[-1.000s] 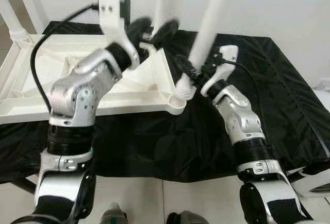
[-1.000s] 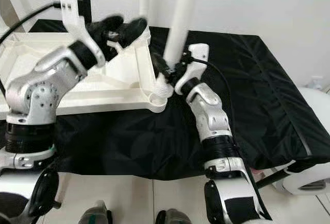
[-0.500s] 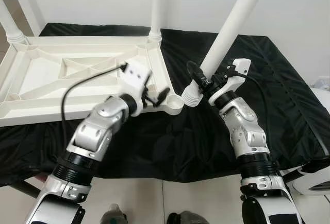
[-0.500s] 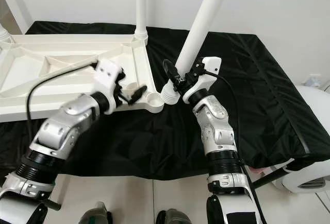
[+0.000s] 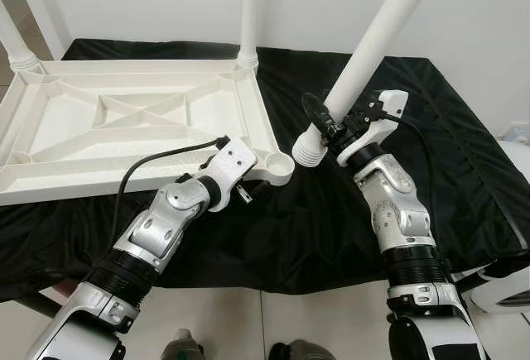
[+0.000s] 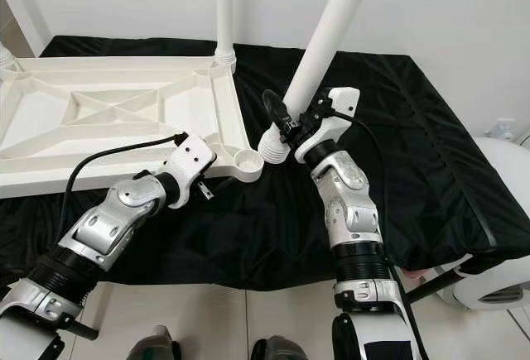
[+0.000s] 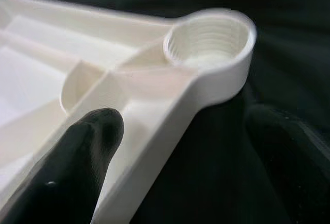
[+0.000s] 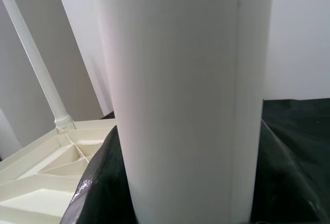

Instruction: Building children table

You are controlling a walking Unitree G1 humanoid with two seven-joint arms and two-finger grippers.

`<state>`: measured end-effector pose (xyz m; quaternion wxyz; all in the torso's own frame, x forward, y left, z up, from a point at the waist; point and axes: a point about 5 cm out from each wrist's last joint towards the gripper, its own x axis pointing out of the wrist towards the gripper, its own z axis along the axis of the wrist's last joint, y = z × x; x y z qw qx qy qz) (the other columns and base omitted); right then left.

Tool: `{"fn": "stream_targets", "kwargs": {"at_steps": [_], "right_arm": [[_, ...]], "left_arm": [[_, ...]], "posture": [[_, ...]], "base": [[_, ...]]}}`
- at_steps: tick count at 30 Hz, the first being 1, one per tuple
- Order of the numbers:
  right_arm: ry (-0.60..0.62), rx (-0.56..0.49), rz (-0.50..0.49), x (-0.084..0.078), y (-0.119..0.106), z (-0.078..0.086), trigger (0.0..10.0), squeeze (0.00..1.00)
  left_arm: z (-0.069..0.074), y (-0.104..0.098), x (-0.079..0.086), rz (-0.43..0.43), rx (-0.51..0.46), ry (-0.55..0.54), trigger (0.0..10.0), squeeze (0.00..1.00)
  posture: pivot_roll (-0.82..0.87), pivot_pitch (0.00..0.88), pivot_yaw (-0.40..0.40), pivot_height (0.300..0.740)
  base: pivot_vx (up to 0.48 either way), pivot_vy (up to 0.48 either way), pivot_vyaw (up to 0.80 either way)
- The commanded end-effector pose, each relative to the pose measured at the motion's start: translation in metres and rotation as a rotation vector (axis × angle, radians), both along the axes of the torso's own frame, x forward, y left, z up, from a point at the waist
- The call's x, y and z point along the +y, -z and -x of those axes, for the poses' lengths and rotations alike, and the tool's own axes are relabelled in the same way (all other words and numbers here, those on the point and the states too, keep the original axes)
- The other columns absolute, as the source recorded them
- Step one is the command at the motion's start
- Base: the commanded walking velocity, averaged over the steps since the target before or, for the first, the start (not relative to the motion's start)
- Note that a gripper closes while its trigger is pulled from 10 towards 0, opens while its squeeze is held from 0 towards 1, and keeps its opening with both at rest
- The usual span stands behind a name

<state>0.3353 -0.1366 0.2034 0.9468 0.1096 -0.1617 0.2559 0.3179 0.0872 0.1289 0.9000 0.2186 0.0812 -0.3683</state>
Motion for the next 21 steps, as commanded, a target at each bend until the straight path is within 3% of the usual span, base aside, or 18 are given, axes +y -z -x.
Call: {"fn": "stream_targets", "kwargs": {"at_steps": [1,9,17,18,21], "right_arm": [[0.033,-0.012,-0.013,-0.010,-0.004,0.002,10.0,0.00],[0.069,-0.018,-0.016,-0.017,-0.004,0.005,10.0,0.00],[0.087,-0.020,-0.016,-0.020,-0.005,0.006,10.0,0.00],[0.094,-0.022,-0.015,-0.022,-0.005,0.006,10.0,0.00],[0.099,-0.022,-0.015,-0.023,-0.005,0.007,10.0,0.00]], "left_arm": [[-0.004,0.008,0.004,-0.058,0.023,0.008,10.0,0.00],[-0.020,0.021,0.020,-0.145,0.086,-0.080,10.0,0.00],[-0.026,0.022,0.023,-0.180,0.115,-0.075,9.8,0.00],[-0.027,0.021,0.023,-0.189,0.123,-0.057,4.0,0.00],[-0.028,0.021,0.023,-0.194,0.126,-0.042,4.0,0.00]], "posture": [[-0.01,0.004,-0.025,0.740],[-0.03,0.008,-0.004,0.740],[-0.04,0.008,0.007,0.740],[-0.04,0.007,0.012,0.740],[-0.04,0.007,0.012,0.740]], "base": [[0.000,0.000,0.00],[0.000,0.000,0.00],[0.000,0.000,0.00],[0.000,0.000,0.00],[0.000,0.000,0.00]]}}
